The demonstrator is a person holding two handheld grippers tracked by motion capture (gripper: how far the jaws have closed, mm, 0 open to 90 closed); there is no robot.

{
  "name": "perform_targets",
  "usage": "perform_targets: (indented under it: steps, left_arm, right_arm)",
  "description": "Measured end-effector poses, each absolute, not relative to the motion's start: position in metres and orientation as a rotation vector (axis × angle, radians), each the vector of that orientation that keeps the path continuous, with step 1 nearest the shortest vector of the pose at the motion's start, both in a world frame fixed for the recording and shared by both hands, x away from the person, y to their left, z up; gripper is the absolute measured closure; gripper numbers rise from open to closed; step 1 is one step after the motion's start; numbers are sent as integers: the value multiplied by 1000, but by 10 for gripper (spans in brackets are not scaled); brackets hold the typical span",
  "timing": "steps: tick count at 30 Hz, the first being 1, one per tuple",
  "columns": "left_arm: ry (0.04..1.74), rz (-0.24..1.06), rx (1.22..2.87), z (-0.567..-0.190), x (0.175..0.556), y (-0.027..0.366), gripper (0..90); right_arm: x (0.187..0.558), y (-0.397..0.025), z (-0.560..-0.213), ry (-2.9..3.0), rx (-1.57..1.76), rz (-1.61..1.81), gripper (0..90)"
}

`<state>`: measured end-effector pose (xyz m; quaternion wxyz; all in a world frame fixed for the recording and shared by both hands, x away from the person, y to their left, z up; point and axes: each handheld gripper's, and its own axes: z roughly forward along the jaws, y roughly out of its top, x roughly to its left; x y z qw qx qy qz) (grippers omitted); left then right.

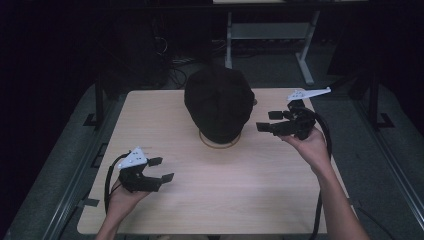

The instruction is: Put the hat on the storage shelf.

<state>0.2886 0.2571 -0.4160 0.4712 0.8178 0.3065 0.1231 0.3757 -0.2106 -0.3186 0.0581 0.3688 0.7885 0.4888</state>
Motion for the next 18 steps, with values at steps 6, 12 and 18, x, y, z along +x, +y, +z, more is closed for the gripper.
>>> perform_targets:
  steps: [6,12,18]
  left_arm:
    - [759,289,2010,-419,289,257,241]
    - [769,286,2001,-418,289,258,241]
    - [771,291,2005,-418,288,260,239]
  right_arm:
    - [369,-219,-329,2386,1141,1479,226]
    - [363,-229,-340,2382,1172,1477,225]
    - [355,-237,-351,2376,1201,1482,225]
